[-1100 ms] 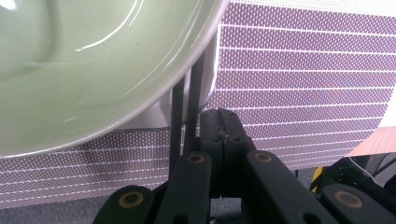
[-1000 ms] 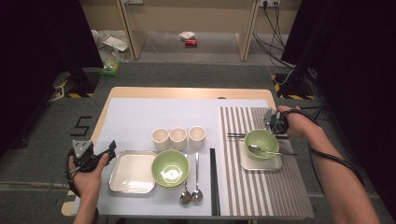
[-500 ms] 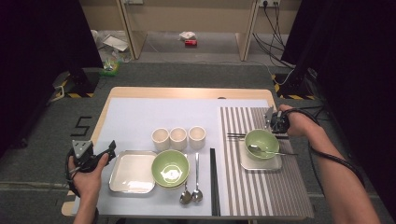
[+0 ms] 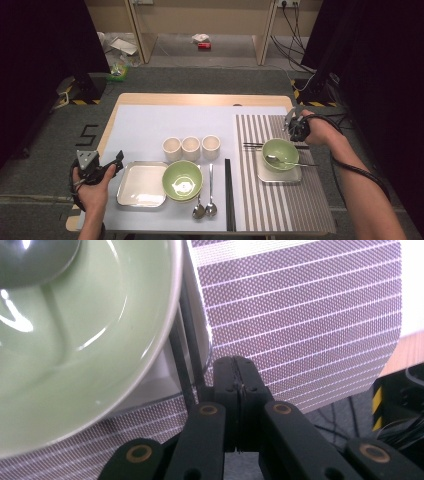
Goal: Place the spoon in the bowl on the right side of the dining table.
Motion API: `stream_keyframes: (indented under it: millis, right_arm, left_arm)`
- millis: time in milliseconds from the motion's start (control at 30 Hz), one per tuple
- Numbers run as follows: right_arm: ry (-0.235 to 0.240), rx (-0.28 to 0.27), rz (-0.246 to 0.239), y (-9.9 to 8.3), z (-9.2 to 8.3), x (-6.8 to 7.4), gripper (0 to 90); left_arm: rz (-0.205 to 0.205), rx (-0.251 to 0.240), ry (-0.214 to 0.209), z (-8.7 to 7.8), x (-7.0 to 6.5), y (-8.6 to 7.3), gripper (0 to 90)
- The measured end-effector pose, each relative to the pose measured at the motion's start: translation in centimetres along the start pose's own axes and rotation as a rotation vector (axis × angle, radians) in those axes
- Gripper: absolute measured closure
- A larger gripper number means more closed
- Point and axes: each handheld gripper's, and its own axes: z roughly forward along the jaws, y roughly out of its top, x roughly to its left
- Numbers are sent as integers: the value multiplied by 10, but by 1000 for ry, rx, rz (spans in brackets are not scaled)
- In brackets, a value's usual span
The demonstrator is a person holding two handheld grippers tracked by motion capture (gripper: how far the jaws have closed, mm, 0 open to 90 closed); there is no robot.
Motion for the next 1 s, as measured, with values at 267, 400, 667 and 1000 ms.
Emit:
stream_keyframes:
  millis: [267,400,667,1000]
  right_arm:
    - [-11,-23,184,-1,-2,-1,861]
    - [-1,-22,351,-1,-6,-1,845]
    - [0,-54,573,-1,-12,0,745]
    - [-7,-104,746,-2,-11,2,702]
  left_arm:
    - [4,3,-4,1,-1,0,140]
    - [2,1,-3,1,-1,0,140]
    - [4,1,-1,1,-1,1,140]
    - [1,-1,-1,1,0,2,141]
